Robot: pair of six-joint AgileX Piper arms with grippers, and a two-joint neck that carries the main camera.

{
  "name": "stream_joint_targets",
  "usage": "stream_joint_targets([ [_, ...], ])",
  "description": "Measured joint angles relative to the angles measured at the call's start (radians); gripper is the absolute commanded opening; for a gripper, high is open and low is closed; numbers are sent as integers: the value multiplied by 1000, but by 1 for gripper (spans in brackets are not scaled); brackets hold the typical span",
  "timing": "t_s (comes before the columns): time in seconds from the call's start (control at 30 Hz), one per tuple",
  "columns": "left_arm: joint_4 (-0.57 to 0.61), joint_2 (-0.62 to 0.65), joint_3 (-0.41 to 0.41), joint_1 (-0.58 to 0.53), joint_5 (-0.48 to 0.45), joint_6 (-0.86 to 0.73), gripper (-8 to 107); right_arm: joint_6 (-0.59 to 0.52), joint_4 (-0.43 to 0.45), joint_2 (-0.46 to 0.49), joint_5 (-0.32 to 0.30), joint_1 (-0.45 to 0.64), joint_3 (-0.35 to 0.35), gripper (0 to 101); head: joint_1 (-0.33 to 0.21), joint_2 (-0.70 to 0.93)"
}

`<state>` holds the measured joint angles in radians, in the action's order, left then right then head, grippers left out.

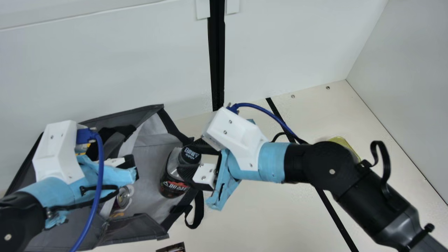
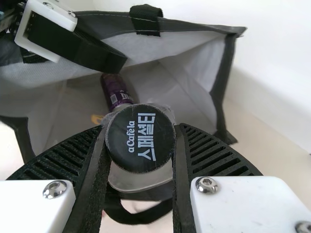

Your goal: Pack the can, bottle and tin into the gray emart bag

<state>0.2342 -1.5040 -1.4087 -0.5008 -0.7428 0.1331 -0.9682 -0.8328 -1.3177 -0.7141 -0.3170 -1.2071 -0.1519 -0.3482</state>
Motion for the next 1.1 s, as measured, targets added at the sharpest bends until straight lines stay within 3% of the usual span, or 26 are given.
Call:
stream_joint_targets([
  [0.47, 0, 0, 0, 0, 0, 0, 10, -50, -95, -69, 75, -58, 6, 0, 0, 2],
  [1.1, 0, 0, 0, 0, 0, 0, 10, -235, -273, -212, 136, -84, -2, 0, 0, 0],
])
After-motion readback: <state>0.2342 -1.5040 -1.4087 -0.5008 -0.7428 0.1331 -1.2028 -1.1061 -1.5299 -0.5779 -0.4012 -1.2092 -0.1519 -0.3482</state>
